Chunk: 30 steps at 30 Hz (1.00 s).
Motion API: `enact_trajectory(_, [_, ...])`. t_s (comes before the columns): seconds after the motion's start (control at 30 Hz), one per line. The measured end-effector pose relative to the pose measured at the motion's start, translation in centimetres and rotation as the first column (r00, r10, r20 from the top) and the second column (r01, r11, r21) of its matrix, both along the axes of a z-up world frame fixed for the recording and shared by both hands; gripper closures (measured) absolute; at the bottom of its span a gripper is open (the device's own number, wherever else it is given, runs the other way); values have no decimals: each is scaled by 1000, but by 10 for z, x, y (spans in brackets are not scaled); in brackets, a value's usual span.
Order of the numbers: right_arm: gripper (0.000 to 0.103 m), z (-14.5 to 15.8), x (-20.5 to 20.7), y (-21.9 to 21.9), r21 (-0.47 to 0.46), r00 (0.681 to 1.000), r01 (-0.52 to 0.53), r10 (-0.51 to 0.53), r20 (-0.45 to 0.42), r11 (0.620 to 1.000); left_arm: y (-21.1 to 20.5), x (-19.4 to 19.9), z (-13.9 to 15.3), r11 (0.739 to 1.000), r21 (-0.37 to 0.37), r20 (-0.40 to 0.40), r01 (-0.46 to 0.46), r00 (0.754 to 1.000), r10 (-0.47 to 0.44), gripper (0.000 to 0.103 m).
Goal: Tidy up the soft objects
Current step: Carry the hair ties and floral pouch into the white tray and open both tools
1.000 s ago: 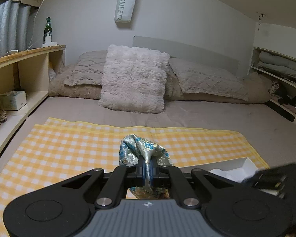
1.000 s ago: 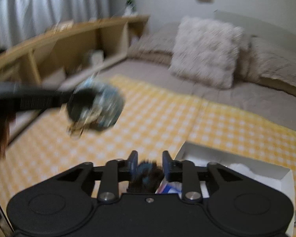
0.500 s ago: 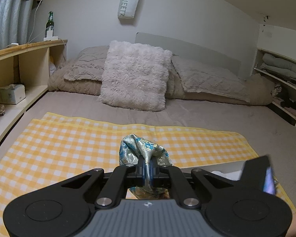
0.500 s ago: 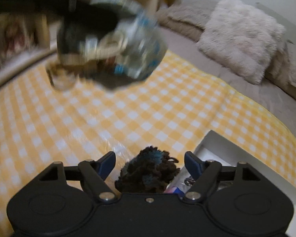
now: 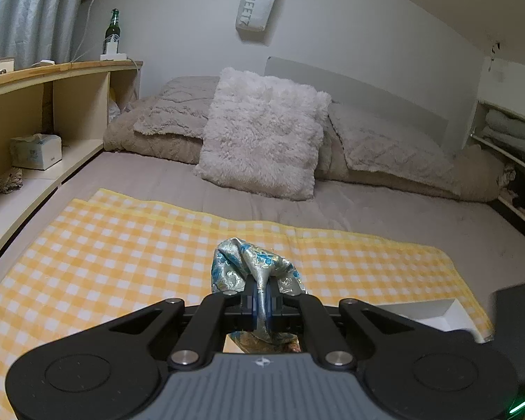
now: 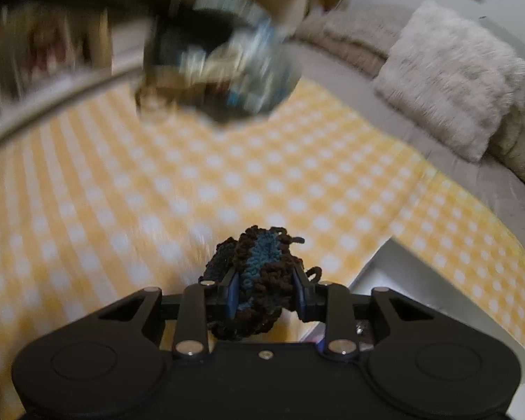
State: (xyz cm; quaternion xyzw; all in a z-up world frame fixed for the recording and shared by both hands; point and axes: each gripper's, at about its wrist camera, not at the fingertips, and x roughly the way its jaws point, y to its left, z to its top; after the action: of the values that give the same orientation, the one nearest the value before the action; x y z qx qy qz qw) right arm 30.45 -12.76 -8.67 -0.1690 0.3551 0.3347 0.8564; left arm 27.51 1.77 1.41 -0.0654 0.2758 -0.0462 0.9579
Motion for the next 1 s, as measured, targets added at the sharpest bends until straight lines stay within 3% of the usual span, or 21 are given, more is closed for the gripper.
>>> enact_trajectory(0.2, [71, 53, -10, -49, 157, 987, 131, -143, 70, 979, -13, -2, 5, 999, -34, 25, 23, 999, -22, 98])
enact_trajectory(0.4, [70, 78, -15, -103, 222, 958, 243, -269, 99, 944, -44, 2, 5, 994, -66, 38, 87, 996, -85, 98])
enact_trajectory(0.8, [70, 71, -7, -205, 253, 859, 476, -506, 70, 842, -125, 32, -30, 963, -83, -27, 257, 965, -260, 98])
enact_trajectory(1.0, [70, 55, 2, -243, 232, 795, 580, -605, 49, 781, -161, 52, -59, 934, -49, -122, 354, 926, -358, 98])
